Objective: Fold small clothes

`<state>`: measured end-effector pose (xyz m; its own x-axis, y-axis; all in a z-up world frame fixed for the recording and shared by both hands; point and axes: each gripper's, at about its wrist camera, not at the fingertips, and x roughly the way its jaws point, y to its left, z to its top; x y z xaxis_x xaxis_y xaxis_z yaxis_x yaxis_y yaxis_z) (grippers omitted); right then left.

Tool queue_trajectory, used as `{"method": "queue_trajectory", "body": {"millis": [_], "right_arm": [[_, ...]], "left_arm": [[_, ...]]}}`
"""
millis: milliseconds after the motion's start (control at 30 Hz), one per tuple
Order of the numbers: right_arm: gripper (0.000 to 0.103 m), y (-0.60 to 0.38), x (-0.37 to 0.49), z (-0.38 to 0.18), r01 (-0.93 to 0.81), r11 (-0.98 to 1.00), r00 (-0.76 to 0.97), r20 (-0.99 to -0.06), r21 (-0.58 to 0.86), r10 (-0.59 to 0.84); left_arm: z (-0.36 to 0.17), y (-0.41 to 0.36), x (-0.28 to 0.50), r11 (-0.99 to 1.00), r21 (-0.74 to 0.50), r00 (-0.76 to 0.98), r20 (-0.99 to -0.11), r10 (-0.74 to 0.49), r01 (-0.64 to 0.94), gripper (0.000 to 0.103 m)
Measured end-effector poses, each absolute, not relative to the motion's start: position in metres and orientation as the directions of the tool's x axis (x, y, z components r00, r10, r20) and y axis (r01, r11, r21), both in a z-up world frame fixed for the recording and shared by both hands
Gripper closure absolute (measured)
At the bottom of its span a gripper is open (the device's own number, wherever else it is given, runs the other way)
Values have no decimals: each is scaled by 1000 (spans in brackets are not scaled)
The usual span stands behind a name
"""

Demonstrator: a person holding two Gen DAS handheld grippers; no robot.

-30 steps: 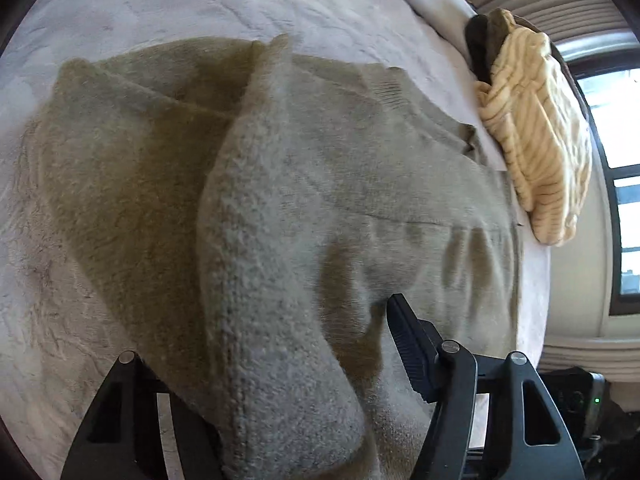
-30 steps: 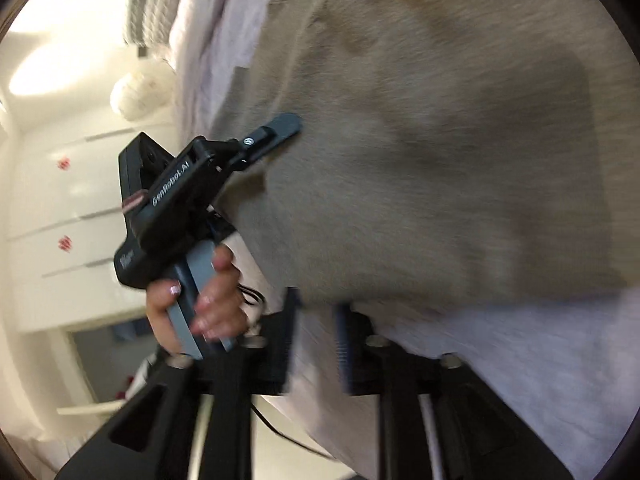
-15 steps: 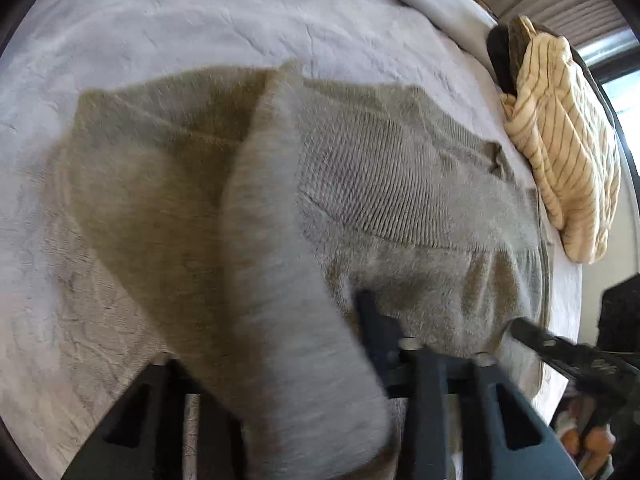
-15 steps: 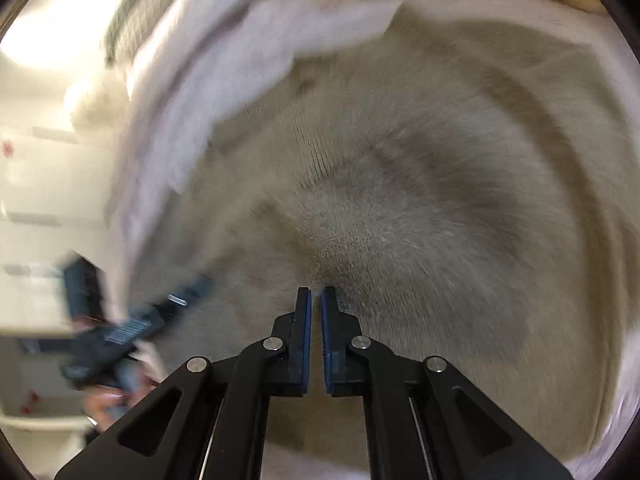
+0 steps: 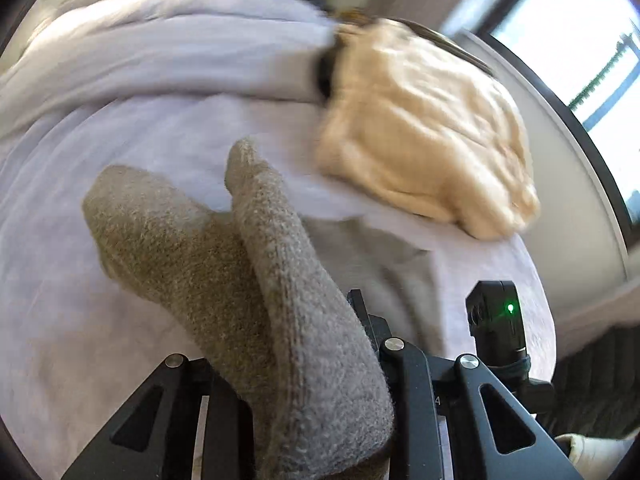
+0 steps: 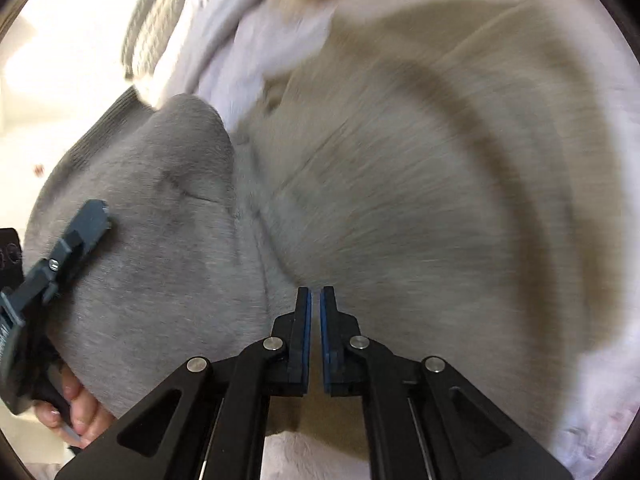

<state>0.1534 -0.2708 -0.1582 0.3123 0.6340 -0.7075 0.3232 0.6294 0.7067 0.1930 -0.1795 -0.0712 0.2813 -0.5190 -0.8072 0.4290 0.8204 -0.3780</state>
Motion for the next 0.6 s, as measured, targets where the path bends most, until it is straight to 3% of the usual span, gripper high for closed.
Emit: {"method": "queue_trajectory", "body": {"millis": [267, 333, 367, 400, 467, 600], "right_arm": [[96, -351, 112, -175, 443, 514, 389, -674, 735, 628], [96, -354, 103, -179, 440, 479, 398, -643, 759, 654], [96, -354, 103, -182, 441, 466, 399, -632, 767, 664], [96, -355, 101, -185, 446, 449, 402, -621, 774, 673], [96, -359, 97, -193, 457, 407, 417, -595, 791, 687], [96, -379, 89, -206, 481, 270, 487, -511, 834, 708]], "left_arm": [[-113, -294, 180, 797, -240, 209, -887, -413, 554, 75], [-129, -304, 176, 806, -228, 187, -905, -383, 546, 60], [-133, -304, 175, 804, -243, 176, -903, -392, 542, 45], [-132, -303, 173, 800, -278, 164, -893, -419, 531, 35], [-124, -303, 168, 781, -338, 158, -863, -479, 525, 34], [-109, -317, 157, 723, -345, 124, -852, -509, 599, 34]]}}
